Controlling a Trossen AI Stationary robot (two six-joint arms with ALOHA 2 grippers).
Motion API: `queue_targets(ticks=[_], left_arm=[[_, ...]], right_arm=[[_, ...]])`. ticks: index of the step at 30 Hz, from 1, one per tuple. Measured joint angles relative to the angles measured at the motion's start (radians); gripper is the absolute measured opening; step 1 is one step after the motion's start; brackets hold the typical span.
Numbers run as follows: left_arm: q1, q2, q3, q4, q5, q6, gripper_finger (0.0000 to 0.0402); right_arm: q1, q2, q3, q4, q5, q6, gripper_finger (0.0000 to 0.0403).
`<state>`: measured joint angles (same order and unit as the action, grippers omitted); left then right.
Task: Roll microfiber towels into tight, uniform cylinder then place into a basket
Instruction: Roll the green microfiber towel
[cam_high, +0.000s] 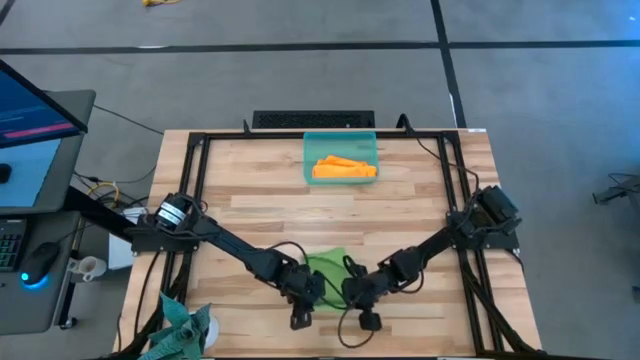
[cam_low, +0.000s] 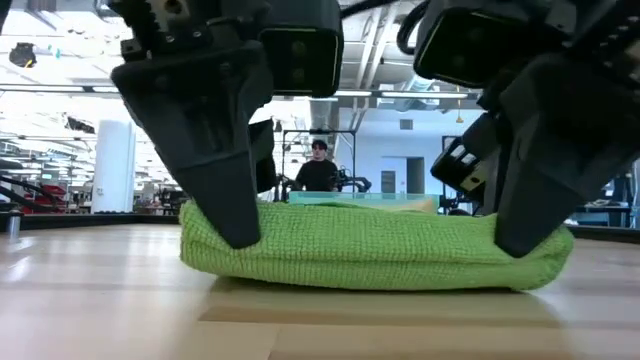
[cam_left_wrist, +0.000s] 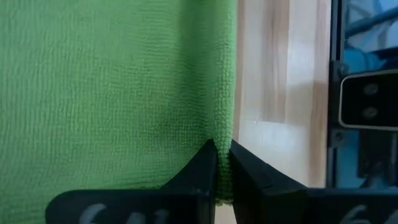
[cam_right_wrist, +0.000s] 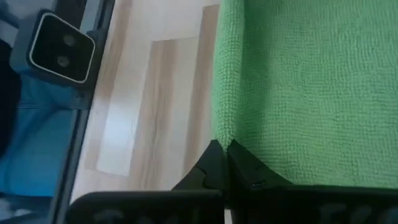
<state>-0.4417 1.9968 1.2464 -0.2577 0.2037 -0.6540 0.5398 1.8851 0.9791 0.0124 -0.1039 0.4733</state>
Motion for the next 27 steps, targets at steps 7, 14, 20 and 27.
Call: queue_targets(ticks=[7,14,20,27], left_arm=[[0.056,0.000,0.000,-0.011,0.101,-0.146,0.0017],[0.077,-0.002,-0.001,-0.013,0.159,-0.276,0.0017],[0.078,-0.002,-0.001,-0.010,0.140,-0.328,0.0017],[0.079,-0.002,-0.001,-0.007,0.121,-0.321,0.0017]], right_arm=[[-0.092,0.000,-0.001,-0.009,-0.188,0.141,0.0013],[-0.182,-0.001,-0.002,-0.013,-0.329,0.221,0.0006],[-0.256,-0.002,-0.001,-0.070,-0.340,0.268,0.0016],[-0.307,0.000,0.000,-0.095,-0.393,0.329,0.0006]])
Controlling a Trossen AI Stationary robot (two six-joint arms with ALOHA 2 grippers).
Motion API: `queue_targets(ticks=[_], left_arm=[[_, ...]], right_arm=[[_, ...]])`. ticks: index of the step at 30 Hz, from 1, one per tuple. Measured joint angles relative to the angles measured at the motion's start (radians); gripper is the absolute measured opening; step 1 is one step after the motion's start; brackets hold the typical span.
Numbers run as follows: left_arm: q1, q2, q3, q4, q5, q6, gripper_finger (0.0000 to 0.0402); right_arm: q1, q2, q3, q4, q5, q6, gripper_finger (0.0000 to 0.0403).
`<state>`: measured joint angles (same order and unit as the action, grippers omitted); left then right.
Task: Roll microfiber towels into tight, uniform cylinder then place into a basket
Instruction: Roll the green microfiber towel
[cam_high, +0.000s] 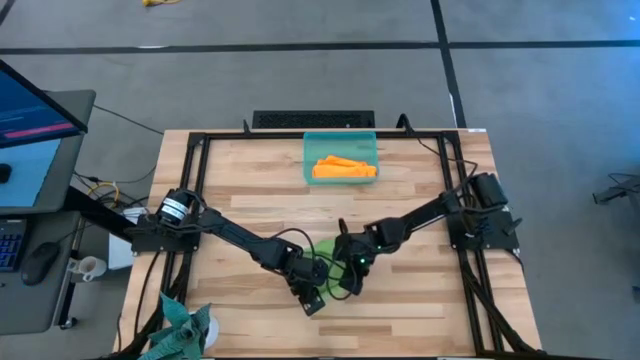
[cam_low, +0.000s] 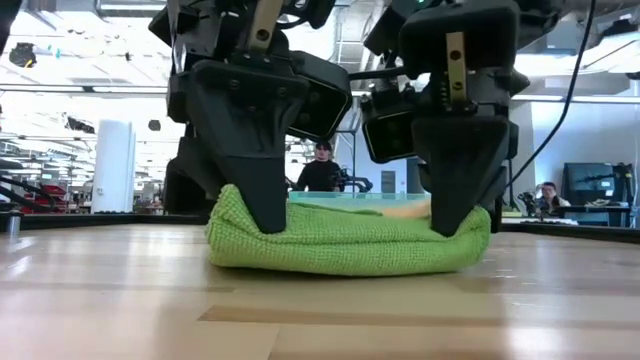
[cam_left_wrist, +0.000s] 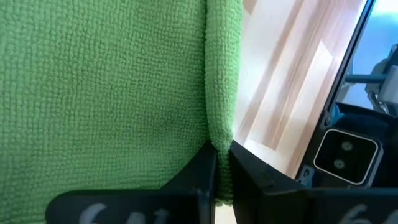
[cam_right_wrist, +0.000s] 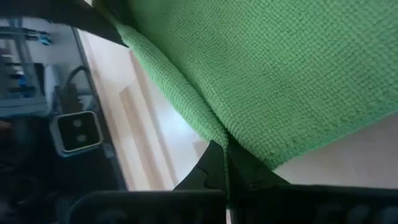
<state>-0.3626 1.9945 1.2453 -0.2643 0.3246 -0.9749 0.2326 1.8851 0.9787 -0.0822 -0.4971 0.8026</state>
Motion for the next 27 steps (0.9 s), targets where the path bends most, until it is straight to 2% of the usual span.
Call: queue_targets(ticks=[8,20,27], left_arm=[[0.000,-0.001,0.000,-0.022,-0.029,0.006,0.0025],[-0.009,-0.001,0.000,-0.086,-0.007,0.147,0.0104],[-0.062,-0.004,0.000,-0.118,-0.046,0.219,0.0108]], right_arm=[[-0.036,0.001,-0.001,0.005,-0.054,0.057,0.0010],[-0.055,0.002,-0.003,-0.004,-0.054,0.111,0.0010],[-0.060,0.002,-0.003,0.002,-0.053,0.140,0.0014]])
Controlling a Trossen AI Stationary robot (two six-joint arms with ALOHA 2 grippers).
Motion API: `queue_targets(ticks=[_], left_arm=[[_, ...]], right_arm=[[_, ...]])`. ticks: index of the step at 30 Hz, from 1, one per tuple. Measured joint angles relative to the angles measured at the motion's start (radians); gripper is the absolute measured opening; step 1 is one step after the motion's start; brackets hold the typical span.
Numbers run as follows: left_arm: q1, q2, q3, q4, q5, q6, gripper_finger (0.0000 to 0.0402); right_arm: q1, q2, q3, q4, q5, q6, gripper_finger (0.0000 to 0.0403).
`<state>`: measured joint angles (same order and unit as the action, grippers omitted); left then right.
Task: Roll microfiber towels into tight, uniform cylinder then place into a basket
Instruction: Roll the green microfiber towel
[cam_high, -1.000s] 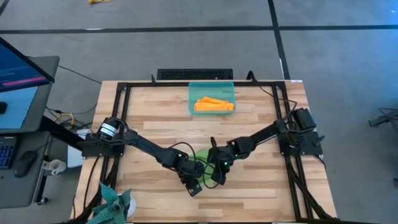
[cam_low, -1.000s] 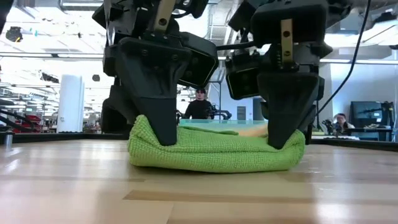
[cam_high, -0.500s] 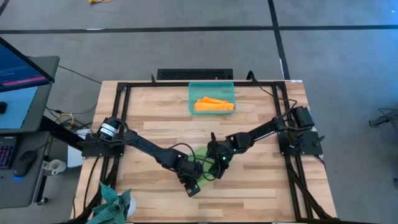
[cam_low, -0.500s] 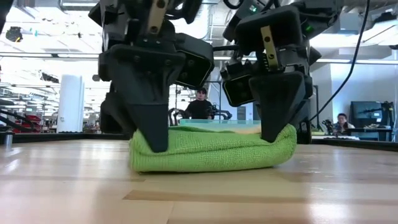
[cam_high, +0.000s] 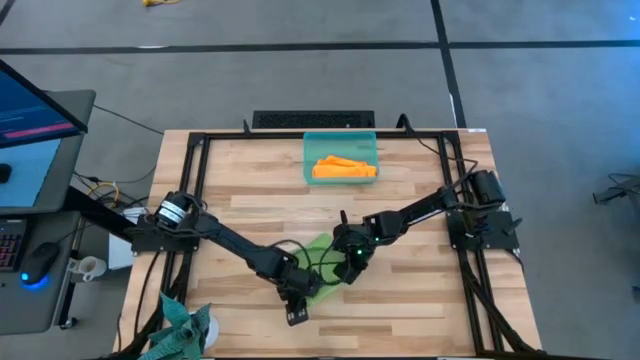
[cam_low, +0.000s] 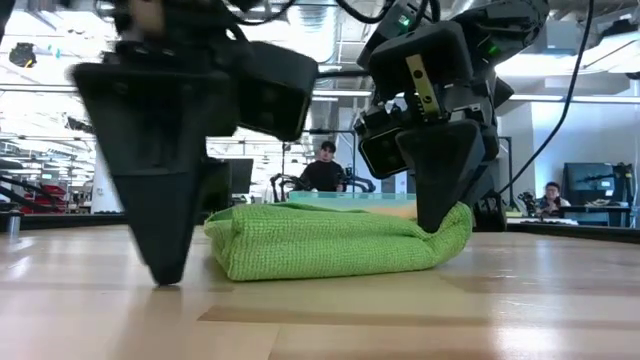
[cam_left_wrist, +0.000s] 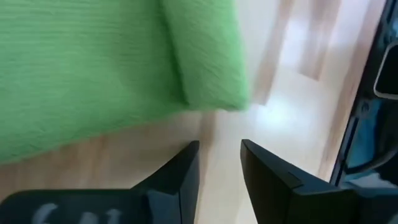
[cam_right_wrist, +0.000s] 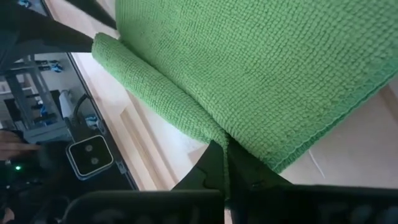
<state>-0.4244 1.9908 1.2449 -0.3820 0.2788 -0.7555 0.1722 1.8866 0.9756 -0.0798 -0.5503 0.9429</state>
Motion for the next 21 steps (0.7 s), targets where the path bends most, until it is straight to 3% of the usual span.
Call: queue_targets(ticks=[6,11,17,21], left_arm=[[-0.102,-0.052,0.000,0.012,-0.193,0.077,0.0098],[-0.154,-0.075,0.000,0.169,-0.374,0.236,0.0092],[-0.127,-0.075,0.001,0.231,-0.467,0.347,0.0082],[-0.097,-0.062,0.001,0.262,-0.395,0.355,0.0074]], right_arm=[[-0.003,0.000,0.001,0.002,0.001,0.003,0.0007],[-0.006,0.000,0.001,0.003,0.001,0.003,0.0014],[-0.006,0.000,0.001,0.005,0.001,0.003,0.0008],[-0.007,0.000,0.002,0.005,-0.001,0.002,0.0011]])
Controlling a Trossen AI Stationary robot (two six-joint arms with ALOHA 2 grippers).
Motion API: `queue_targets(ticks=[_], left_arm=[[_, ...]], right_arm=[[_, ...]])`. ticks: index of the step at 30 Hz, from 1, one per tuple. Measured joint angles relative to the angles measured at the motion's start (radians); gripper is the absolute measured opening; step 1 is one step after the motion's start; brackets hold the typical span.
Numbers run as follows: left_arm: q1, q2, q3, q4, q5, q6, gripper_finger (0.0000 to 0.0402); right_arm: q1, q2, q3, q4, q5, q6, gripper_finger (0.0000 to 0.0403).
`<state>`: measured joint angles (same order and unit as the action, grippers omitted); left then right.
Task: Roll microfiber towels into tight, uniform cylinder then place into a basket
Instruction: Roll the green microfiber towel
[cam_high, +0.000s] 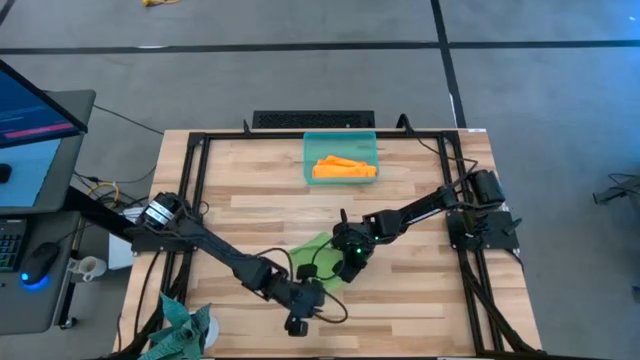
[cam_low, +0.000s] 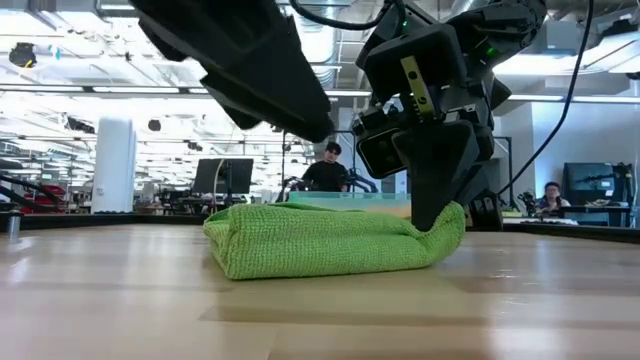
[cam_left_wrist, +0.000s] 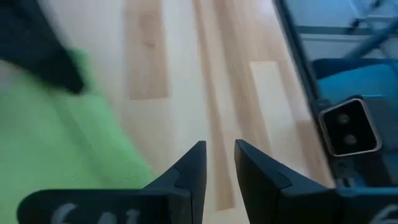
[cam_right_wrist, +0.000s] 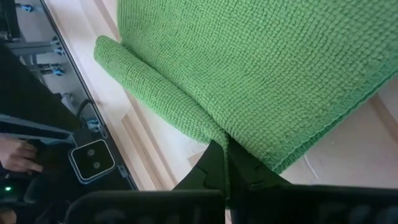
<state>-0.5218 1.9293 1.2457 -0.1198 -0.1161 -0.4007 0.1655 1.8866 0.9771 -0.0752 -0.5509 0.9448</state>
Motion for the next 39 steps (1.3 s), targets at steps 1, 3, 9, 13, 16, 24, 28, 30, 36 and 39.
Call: queue_targets(ticks=[1,3,9,13,16,24,28,30,36,39], left_arm=[[0.004,0.009,0.000,0.012,0.022,0.000,0.0072],[0.005,0.029,-0.001,0.026,0.042,0.001,0.0068],[0.005,0.037,0.000,0.014,-0.003,0.004,0.0066],[0.015,0.049,0.001,-0.006,0.013,0.011,0.0066],[0.028,0.066,-0.002,-0.059,-0.001,0.000,0.0066],[0.041,0.069,0.000,-0.086,-0.080,-0.003,0.0065],[0.035,0.068,0.000,-0.096,-0.098,-0.004,0.0065],[0.030,0.068,0.000,-0.111,-0.125,-0.015,0.0065],[0.028,0.068,0.000,-0.221,-0.230,-0.102,0.0065],[0.034,0.068,0.002,-0.286,-0.239,-0.156,0.0065]], right_arm=[[0.000,0.000,0.000,0.000,0.000,-0.001,0.0013],[-0.003,0.000,0.000,0.002,-0.002,-0.001,0.0015],[-0.005,0.000,0.001,0.003,-0.002,-0.008,0.0007],[-0.005,0.000,0.001,0.004,-0.005,-0.002,0.0014],[-0.004,0.000,0.001,0.003,-0.005,-0.002,0.0014],[-0.004,0.000,0.001,-0.002,-0.006,-0.009,0.0013],[-0.004,0.000,0.002,-0.019,-0.006,-0.011,0.0013],[-0.004,0.000,0.002,-0.025,-0.002,-0.010,0.0008],[-0.004,0.000,0.002,-0.022,0.001,-0.003,0.0015],[-0.004,0.000,0.002,-0.017,0.004,-0.002,0.0019]])
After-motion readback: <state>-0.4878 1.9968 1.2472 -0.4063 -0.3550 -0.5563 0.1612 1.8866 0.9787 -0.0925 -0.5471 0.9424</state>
